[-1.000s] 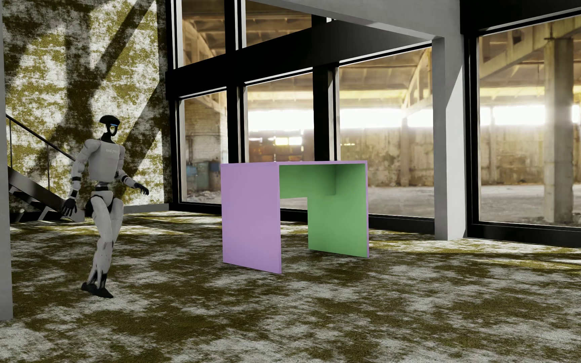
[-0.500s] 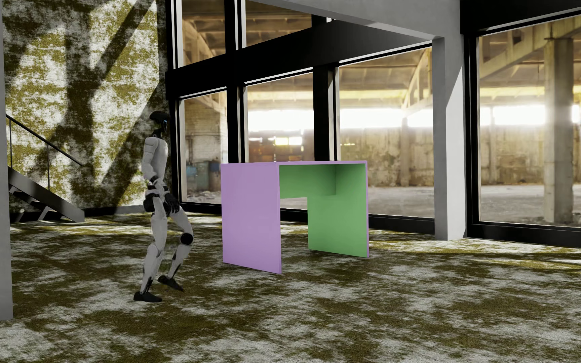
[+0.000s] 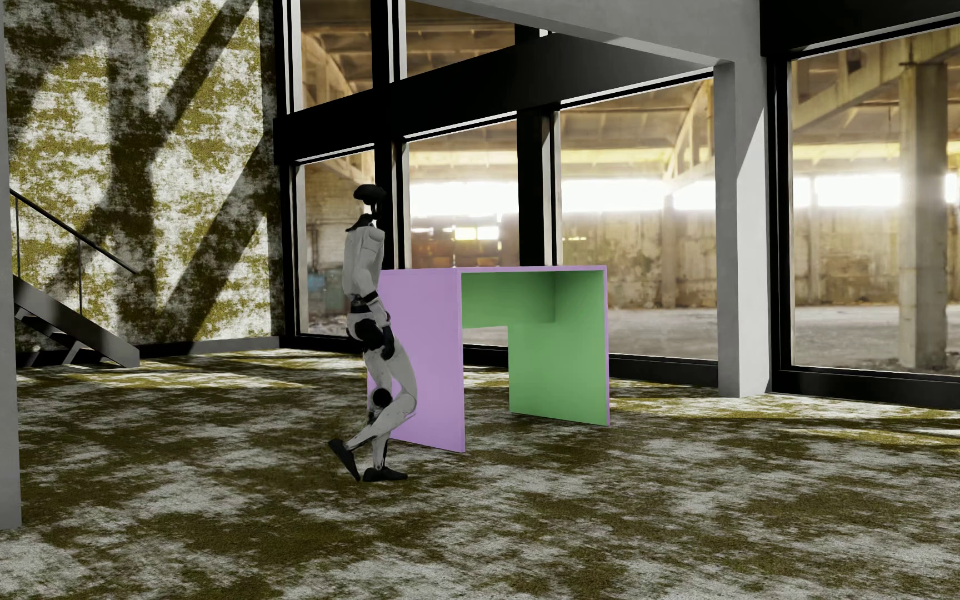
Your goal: Avoid the light purple desk
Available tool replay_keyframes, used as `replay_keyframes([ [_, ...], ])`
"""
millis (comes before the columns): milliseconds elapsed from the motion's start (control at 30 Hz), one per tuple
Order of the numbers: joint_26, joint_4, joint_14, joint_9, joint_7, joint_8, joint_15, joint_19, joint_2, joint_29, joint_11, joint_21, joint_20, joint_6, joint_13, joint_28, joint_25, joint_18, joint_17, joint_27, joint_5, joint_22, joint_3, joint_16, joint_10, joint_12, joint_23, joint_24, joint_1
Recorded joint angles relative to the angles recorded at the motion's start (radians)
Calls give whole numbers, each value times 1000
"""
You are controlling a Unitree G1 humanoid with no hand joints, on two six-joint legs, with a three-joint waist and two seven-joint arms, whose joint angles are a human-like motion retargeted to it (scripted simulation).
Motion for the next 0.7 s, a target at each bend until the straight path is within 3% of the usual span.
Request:
replay_keyframes([
  [33, -69, -21, -25, -4, -50, 14, -6, -16, -81, 10, -54, -8, -55, 1, 42, -8, 10, -6, 22, -20, -10, -53, -17, -16, -22, -42, -3, -24, 56],
  [100, -274, -52, -90, -10, -147, -10, -12, -44, -185, 5, -310, -22, -206, -4, 110, -27, 41, -17, 54, -65, -39, -259, -53, -13, -40, -91, -22, -132, 153],
  [133, -361, -59, -128, -11, -187, -58, 2, -54, -197, -7, -521, -26, -279, -10, 136, -31, 56, -24, 69, -79, -41, -405, -67, 2, -44, -99, -26, -223, 200],
  [167, -439, -61, -159, -12, -218, -84, 8, -12, -187, -19, -784, -21, -348, -15, 153, -31, 56, -29, 76, -85, -4, -564, -76, 15, -58, -102, -24, -348, 249],
  [200, -493, -54, -188, -15, -239, -72, 10, 20, -163, -15, -1055, -13, -418, -17, 167, -36, 54, -34, 80, -85, 68, -719, -81, 23, -79, -104, -17, -523, 303],
  [233, -522, -44, -214, -15, -244, -78, -8, 96, -151, -9, -1223, 2, -490, -17, 174, -34, 37, -40, 76, -84, 127, -867, -80, 38, -83, -121, -9, -698, 352],
  [267, -532, -32, -227, -15, -235, -106, -23, 109, -150, 0, -1248, 18, -549, -15, 174, -27, 13, -51, 67, -81, 165, -1000, -77, 54, -51, -149, 1, -843, 387],
  [300, -528, -19, -205, -13, -223, -79, 28, 45, -151, 5, -1177, 16, -593, -9, 169, -32, 1, -63, 66, -71, 200, -1112, -78, 67, 4, -187, 8, -950, 420],
  [333, -506, -3, -149, -13, -217, -23, 114, -16, -149, -13, -1102, 2, -618, 0, 163, -40, -11, -76, 71, -51, 235, -1196, -82, 77, 60, -227, 9, -1023, 447],
  [367, -480, 18, -47, -11, -205, -36, 173, -38, -129, -46, -1016, -21, -637, 11, 163, -46, -12, -92, 85, -32, 229, -1254, -84, 83, 184, -267, 3, -1074, 441],
  [400, -459, 48, 59, -7, -194, -63, 96, -47, -134, -84, -889, -49, -653, 25, 163, -42, 1, -169, 101, -20, 212, -1288, -90, 86, 394, -309, -10, -1109, 380],
  [433, -443, 88, 180, -4, -177, -87, 1, -42, -114, -121, -798, -78, -672, 39, 161, -31, 28, -308, 111, -20, 193, -1308, -96, 82, 626, -338, -25, -1147, 290],
  [467, -431, 150, 259, -3, -155, -114, -69, -35, -65, -143, -766, -97, -690, 52, 147, -19, 54, -318, 113, -16, 187, -1322, -97, 83, 808, -359, -33, -1187, 194],
  [533, -439, 282, 166, -1, -94, -136, -146, -22, 69, -155, -802, -104, -696, 74, 84, 2, 83, -244, 84, -12, 205, -1346, -84, 96, 988, -364, -35, -1189, 11],
  [567, -439, 341, 159, -2, -55, -133, -170, -15, 137, -149, -840, -91, -697, 82, 42, 6, 76, -236, 61, -5, 223, -1358, -71, 105, 992, -345, -33, -1188, -68],
  [633, -444, 401, 145, -5, 11, -108, -216, -2, 259, -146, -913, -49, -682, 91, -50, -5, 64, -219, 17, -17, 259, -1388, -42, 127, 851, -307, -45, -1166, -199],
  [700, -442, 403, 130, -8, 55, -87, -271, 13, 377, -140, -977, -3, -660, 97, -141, -28, 78, -212, -26, -45, 283, -1411, -17, 139, 528, -281, -69, -1135, -272],
])
